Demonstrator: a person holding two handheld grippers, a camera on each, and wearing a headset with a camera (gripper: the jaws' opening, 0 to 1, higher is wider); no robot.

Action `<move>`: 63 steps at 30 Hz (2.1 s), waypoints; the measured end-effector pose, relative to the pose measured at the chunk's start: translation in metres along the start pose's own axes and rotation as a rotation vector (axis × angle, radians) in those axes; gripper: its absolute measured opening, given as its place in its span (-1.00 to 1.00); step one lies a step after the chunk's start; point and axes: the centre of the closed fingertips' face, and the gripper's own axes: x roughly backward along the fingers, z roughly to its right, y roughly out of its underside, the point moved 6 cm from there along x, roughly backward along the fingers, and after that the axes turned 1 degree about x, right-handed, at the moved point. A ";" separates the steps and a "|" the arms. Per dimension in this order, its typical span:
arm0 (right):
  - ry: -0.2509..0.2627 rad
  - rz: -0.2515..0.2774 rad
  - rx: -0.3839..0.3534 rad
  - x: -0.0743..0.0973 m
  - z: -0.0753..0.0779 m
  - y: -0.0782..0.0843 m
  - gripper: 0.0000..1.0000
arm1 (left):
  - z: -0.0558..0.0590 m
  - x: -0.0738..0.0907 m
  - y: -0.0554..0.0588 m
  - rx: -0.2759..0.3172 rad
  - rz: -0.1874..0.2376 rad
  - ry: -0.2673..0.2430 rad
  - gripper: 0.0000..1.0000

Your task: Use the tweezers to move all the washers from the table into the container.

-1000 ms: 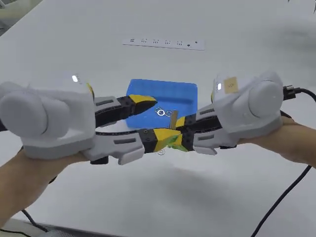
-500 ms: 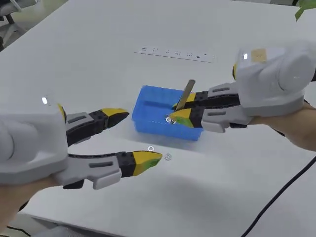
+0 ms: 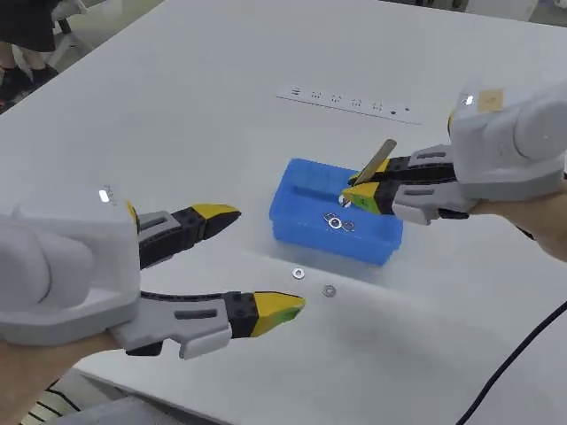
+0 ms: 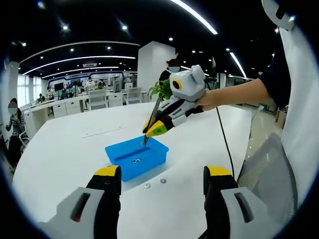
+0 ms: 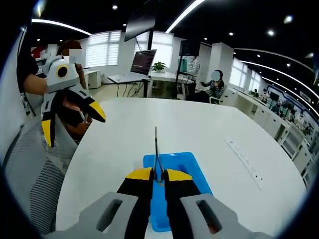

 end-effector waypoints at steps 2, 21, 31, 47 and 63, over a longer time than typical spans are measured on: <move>0.005 0.000 0.000 -0.003 0.003 0.000 -0.81 | -0.002 0.002 0.003 0.014 -0.005 -0.009 0.45; -0.010 -0.113 -0.043 -0.042 0.025 0.047 -0.80 | -0.018 -0.007 0.005 0.033 -0.035 -0.038 0.60; -0.018 -0.136 -0.048 -0.037 0.024 0.057 -0.79 | -0.015 -0.013 0.000 0.023 -0.039 -0.056 0.77; -0.009 -0.121 -0.046 -0.028 0.027 0.052 -0.79 | -0.014 -0.008 -0.006 0.017 -0.041 -0.111 0.98; -0.009 -0.096 -0.103 -0.019 0.025 0.035 -0.84 | -0.039 -0.023 -0.033 -0.009 -0.025 -0.132 0.87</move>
